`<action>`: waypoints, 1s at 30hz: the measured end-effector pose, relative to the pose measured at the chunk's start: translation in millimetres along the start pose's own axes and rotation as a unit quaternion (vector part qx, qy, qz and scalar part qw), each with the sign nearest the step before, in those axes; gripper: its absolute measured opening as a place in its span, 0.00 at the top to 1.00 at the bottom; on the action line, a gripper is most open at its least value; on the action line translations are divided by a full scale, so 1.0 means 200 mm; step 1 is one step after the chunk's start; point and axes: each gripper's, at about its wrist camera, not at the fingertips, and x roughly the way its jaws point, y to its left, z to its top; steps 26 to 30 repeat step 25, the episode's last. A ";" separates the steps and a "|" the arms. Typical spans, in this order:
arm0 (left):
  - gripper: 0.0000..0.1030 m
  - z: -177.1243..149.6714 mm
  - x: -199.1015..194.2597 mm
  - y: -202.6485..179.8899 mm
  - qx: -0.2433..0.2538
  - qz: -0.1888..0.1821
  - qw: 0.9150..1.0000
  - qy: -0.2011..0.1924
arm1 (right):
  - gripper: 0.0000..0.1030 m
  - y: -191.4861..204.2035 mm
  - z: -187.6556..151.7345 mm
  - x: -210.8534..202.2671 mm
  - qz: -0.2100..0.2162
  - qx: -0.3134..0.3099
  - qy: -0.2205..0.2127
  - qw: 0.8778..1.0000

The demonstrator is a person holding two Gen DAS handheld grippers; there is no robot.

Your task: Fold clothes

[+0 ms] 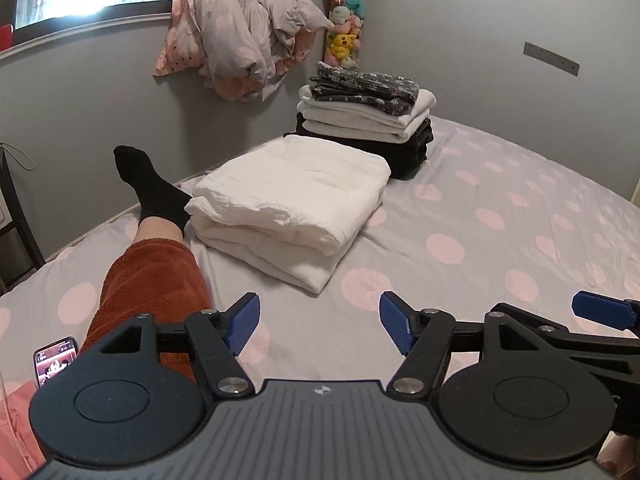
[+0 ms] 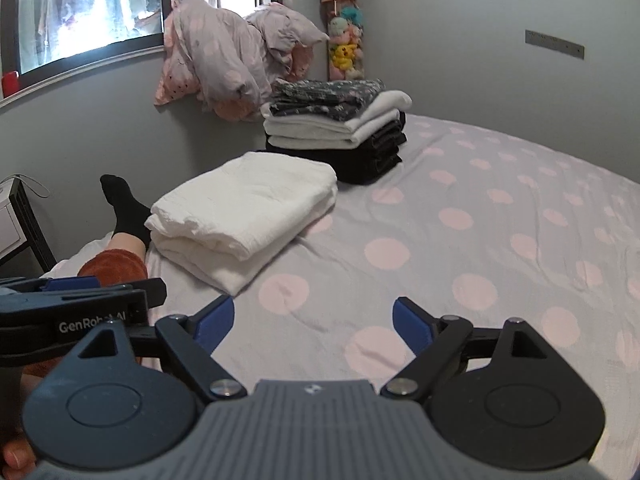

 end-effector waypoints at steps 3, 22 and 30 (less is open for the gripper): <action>0.24 -0.01 0.00 -0.01 0.001 -0.001 1.000 0.004 | 0.14 -0.02 -0.02 0.00 -0.001 0.009 0.005 1.000; 0.24 -0.02 0.01 -0.02 0.005 0.004 1.000 0.010 | 0.14 -0.04 -0.04 0.00 0.005 0.022 0.013 1.000; 0.24 -0.02 0.01 -0.02 0.007 0.004 1.000 0.007 | 0.14 -0.04 -0.04 0.00 0.006 0.024 0.014 1.000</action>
